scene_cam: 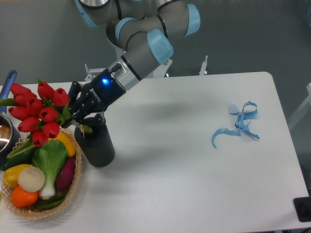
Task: Insert the flowers into the vase
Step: 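Lower the tulip stems into the black vase opening, then open the gripper to release the tulips in the vase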
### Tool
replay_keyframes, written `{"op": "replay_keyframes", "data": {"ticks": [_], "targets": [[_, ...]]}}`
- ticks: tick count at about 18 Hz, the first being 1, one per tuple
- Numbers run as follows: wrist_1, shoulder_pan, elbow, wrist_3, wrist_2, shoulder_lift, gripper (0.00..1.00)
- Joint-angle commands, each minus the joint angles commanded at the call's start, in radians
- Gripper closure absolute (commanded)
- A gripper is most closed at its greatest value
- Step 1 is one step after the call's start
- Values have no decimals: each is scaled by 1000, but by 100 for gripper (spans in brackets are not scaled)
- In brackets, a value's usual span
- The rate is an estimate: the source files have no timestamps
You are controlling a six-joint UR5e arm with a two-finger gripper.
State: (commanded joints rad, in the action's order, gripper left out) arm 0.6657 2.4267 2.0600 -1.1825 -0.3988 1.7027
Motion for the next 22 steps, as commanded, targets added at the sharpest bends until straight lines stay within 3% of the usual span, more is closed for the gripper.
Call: {"op": "replay_keyframes", "data": {"ticks": [5,9,10,11,13,14,15,22], "targets": [[2,24,17,-65,0,14,92],[2,34,43,-117,-12,23,77],[2,37,46,-117,-12,23,61],[2,40,49,-117,-12,22,39],[2,49,55,-117,-12,20,20],[2,55,61,-117,-12,18,5],[2,60,66,-117,-12,15,0],[2,129,124,-121,-14,-41,0]]}}
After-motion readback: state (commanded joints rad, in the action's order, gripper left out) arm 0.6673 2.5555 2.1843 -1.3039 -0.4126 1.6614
